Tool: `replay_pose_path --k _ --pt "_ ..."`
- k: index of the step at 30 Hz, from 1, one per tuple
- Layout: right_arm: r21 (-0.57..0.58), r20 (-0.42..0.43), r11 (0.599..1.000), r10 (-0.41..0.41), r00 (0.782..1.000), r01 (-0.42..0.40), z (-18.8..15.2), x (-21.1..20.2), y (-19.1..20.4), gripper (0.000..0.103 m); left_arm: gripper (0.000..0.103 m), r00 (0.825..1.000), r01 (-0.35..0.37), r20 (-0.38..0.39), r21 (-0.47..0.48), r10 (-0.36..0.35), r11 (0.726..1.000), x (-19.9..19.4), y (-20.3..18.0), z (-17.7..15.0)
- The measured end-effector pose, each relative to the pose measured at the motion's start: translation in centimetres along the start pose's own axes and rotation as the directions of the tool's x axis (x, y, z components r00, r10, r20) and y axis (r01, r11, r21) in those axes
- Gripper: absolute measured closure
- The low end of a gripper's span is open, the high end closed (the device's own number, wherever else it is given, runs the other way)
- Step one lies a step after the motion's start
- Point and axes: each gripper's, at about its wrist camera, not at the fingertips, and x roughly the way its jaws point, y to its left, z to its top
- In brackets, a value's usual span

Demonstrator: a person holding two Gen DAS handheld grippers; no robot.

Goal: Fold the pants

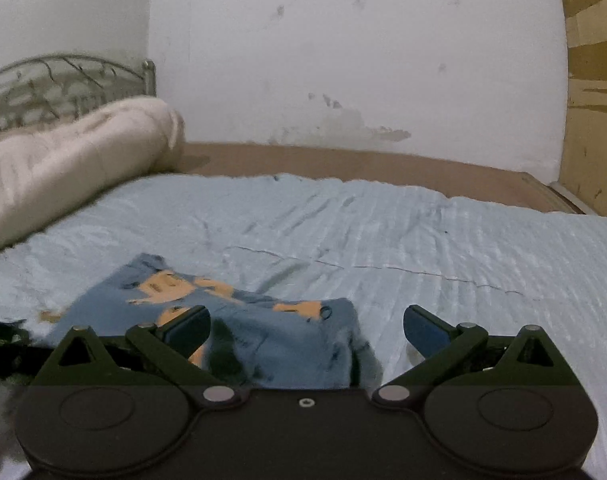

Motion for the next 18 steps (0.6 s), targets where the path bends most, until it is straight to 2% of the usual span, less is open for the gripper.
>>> replay_pose_path --k 5,7,10,14,16,18 --pt "0.009 -0.065 0.997 -0.077 0.995 0.078 -0.2 2.8 -2.1 0.001 0.005 1.000 0.014 -0.011 -0.020 -0.015 1.000 0.3 0.3 -0.6" --pt "0.050 -0.078 0.997 -0.062 0.995 0.066 -0.6 3.3 -3.5 0.001 0.005 1.000 0.013 -0.010 -0.019 -0.014 1.000 0.3 0.5 -0.6" --pt "0.122 -0.039 0.991 -0.052 0.998 0.056 -0.8 2.3 -4.9 0.001 0.004 1.000 0.015 -0.010 -0.024 -0.016 1.000 0.2 0.5 -0.6" --pt "0.164 0.020 0.986 -0.040 0.999 0.036 -1.3 -0.5 -5.2 0.001 0.001 1.000 0.020 -0.012 -0.028 -0.020 0.999 0.4 0.5 -0.7" --pt "0.150 0.008 0.988 -0.045 0.999 0.043 -2.2 -1.4 -4.9 0.001 0.001 1.000 0.021 -0.007 -0.027 -0.021 0.999 0.4 0.6 -0.9" --pt "0.146 -0.040 0.986 -0.072 0.997 0.078 -3.2 -1.3 -5.1 0.001 0.001 1.000 0.026 0.000 -0.028 -0.026 0.999 0.2 0.7 -1.2"
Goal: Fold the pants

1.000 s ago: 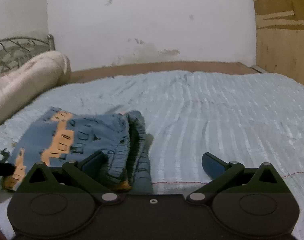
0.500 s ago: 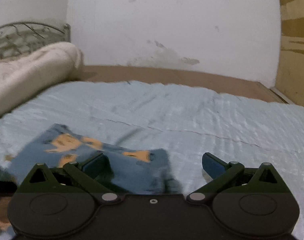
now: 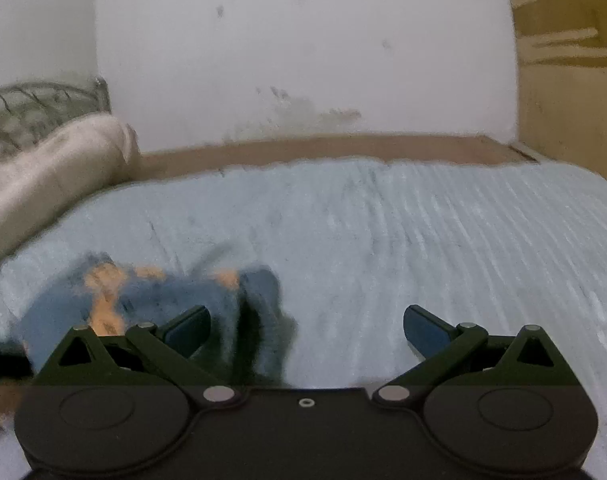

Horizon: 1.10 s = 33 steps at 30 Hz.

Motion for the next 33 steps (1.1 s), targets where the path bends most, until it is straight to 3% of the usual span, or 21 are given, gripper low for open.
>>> replay_pose_path --k 3,5,7,10,12,15,22,24,28,30,33 --pt "0.067 -0.022 0.998 0.013 1.000 -0.011 -0.7 0.0 -1.2 0.001 0.001 1.000 0.013 0.005 0.003 -0.013 1.000 -0.4 0.3 -0.3" --pt "0.094 0.003 0.996 -0.001 1.000 0.000 -0.5 -0.6 -1.4 0.001 0.001 1.000 0.029 0.010 0.003 -0.029 1.000 -1.0 0.6 -0.6" --pt "0.111 0.045 0.993 0.038 0.998 -0.043 -0.6 -2.0 -1.4 0.001 0.001 0.998 0.055 0.026 -0.001 -0.055 0.998 -1.7 0.8 -1.1" --pt "0.093 0.036 0.989 0.109 0.993 -0.112 -2.1 -3.6 -1.0 0.001 0.001 0.997 0.075 0.032 0.024 -0.076 0.997 -2.1 0.8 -2.1" --pt "0.076 -0.002 0.991 0.107 0.994 -0.106 -3.6 -3.6 -0.9 0.001 0.001 0.997 0.066 0.038 0.056 -0.068 0.996 -2.2 0.6 -2.7" --pt "0.092 0.032 0.988 0.119 0.992 -0.121 -4.4 -4.3 -1.3 0.001 0.001 0.997 0.057 0.039 0.084 -0.060 0.995 -2.4 0.4 -3.1" --pt "0.067 0.053 0.982 0.175 0.983 -0.179 -1.7 -4.0 -1.0 0.001 0.001 0.987 0.150 0.054 -0.023 -0.148 0.988 -2.7 0.9 -1.2" --pt "0.089 0.021 0.966 0.240 0.971 -0.241 -0.2 -2.4 -1.3 0.001 0.001 0.983 0.172 0.072 -0.052 -0.168 0.984 -2.3 0.8 -0.6" --pt "0.146 -0.052 0.917 0.382 0.923 -0.371 1.7 2.1 -1.9 0.001 0.001 0.981 0.190 0.050 -0.082 -0.186 0.978 -1.1 0.6 0.2" --pt "0.183 -0.112 0.897 0.426 0.898 -0.403 1.9 4.3 -2.1 0.001 0.001 0.981 0.192 0.028 -0.085 -0.190 0.978 -0.4 0.4 0.4" --pt "0.206 -0.144 0.886 0.448 0.882 -0.417 1.3 5.7 -2.5 0.001 0.001 0.983 0.183 0.013 -0.083 -0.182 0.980 0.3 0.3 0.1"
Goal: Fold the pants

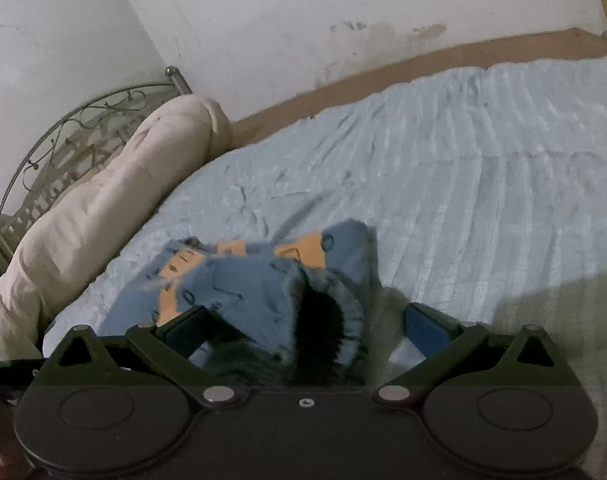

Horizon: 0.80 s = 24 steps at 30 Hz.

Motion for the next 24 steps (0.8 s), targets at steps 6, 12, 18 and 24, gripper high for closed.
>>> replay_pose_path --k 6,12,18,24 --pt "0.023 0.035 0.999 0.036 0.999 -0.037 -0.6 -0.5 -0.7 0.001 0.001 1.000 -0.001 -0.003 0.016 0.001 1.000 0.3 0.1 -0.4" --pt "0.041 0.051 0.998 0.053 0.997 -0.056 -0.7 -0.4 -1.0 0.001 0.001 1.000 0.001 -0.007 0.013 -0.001 1.000 0.4 0.2 -0.3" --pt "0.076 0.079 0.993 0.089 0.993 -0.095 -0.8 -0.9 -1.6 0.001 0.001 1.000 -0.007 -0.003 0.042 0.008 0.999 0.4 -0.1 -0.7" --pt "0.102 0.153 0.975 0.183 0.971 -0.200 -1.3 -2.0 -2.4 0.008 0.001 1.000 0.001 -0.014 0.047 0.000 0.999 -0.1 0.0 -0.8"
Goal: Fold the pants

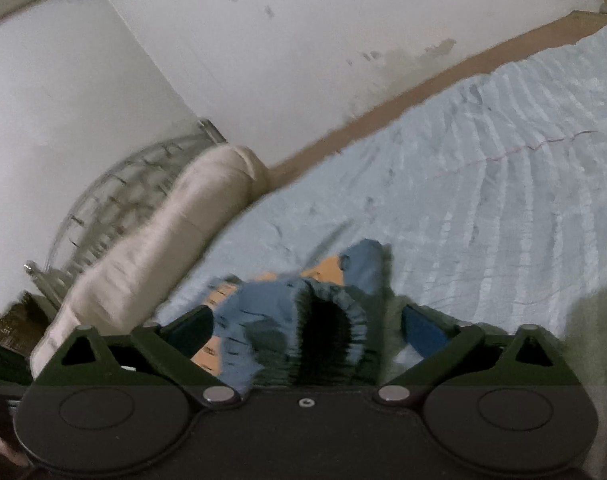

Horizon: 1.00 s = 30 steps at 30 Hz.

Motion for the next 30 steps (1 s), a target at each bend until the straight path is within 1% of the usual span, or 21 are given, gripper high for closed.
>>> replay_pose_path --k 1,3,4,6,7,8,10,12,15,17,18,19,20,21,23,26,30 --pt "0.014 0.008 1.000 0.018 1.000 -0.019 0.0 -0.2 -0.2 0.010 0.001 1.000 0.003 -0.001 -0.001 -0.003 1.000 -0.2 0.1 0.0" --pt "0.037 0.016 0.999 0.029 0.999 -0.030 0.0 -0.3 -0.6 0.022 0.001 1.000 0.013 0.005 -0.015 -0.013 1.000 -0.6 0.2 -0.1" --pt "0.049 0.015 0.998 0.028 0.999 -0.029 0.1 -0.3 -0.8 0.025 0.001 1.000 0.018 0.007 -0.022 -0.018 1.000 -0.8 0.3 -0.1" --pt "0.069 0.010 0.997 0.021 1.000 -0.022 0.1 -0.2 -1.1 0.039 0.001 1.000 0.023 0.004 -0.024 -0.023 0.999 -1.1 0.3 -0.1" --pt "0.082 0.009 0.996 0.020 1.000 -0.021 0.1 -0.2 -1.4 0.043 0.002 1.000 0.021 0.003 -0.022 -0.021 1.000 -1.2 0.2 -0.1" --pt "0.097 0.012 0.995 0.019 1.000 -0.020 0.0 -0.2 -1.6 0.050 0.004 1.000 0.019 0.003 -0.025 -0.018 1.000 -1.3 0.2 -0.1" --pt "0.139 0.024 0.990 0.018 1.000 -0.022 -0.1 -0.5 -2.3 0.057 0.007 1.000 0.017 0.001 -0.037 -0.017 0.999 -1.4 0.2 0.0" --pt "0.152 0.026 0.988 0.019 0.999 -0.023 -0.2 -0.5 -2.5 0.060 0.011 1.000 0.013 -0.002 -0.042 -0.014 0.999 -1.4 0.2 0.1" --pt "0.136 0.020 0.991 0.008 1.000 -0.011 -0.4 -0.6 -2.0 0.064 0.021 1.000 0.006 -0.012 -0.039 -0.006 0.999 -1.6 0.2 0.2" --pt "0.133 0.021 0.991 0.005 1.000 -0.008 -0.5 -0.7 -1.9 0.067 0.033 1.000 -0.018 -0.020 -0.034 0.017 0.999 -1.4 0.1 0.3" --pt "0.131 0.020 0.991 0.001 1.000 -0.004 -0.5 -0.7 -1.8 0.068 0.038 0.999 -0.024 -0.024 -0.031 0.024 0.999 -1.4 0.1 0.4" --pt "0.123 0.018 0.992 -0.006 1.000 0.004 -0.5 -0.6 -1.6 0.069 0.051 0.999 -0.019 -0.027 -0.030 0.018 0.999 -1.4 0.1 0.4" --pt "0.112 0.015 0.994 -0.015 1.000 0.014 -0.5 -0.5 -1.3 0.072 0.058 0.999 -0.003 -0.032 -0.033 0.002 0.999 -1.4 0.1 0.4" --pt "0.099 0.013 0.995 -0.024 1.000 0.023 -0.4 -0.4 -0.9 0.074 0.060 1.000 -0.008 -0.029 -0.037 0.006 0.999 -1.5 0.1 0.5" --pt "0.073 0.009 0.997 -0.040 0.999 0.039 -0.4 -0.2 0.1 0.077 0.081 1.000 -0.023 -0.022 -0.025 0.022 0.999 -1.5 0.0 0.6" --pt "0.054 0.014 0.998 -0.041 0.999 0.041 0.0 -0.4 1.0 0.081 0.087 1.000 -0.010 -0.015 -0.020 0.009 1.000 -1.9 0.1 1.1" --pt "0.041 0.026 0.998 -0.040 0.999 0.039 0.7 -0.6 2.0 0.084 0.089 1.000 -0.007 0.006 0.020 0.007 1.000 -2.5 -0.2 1.8"
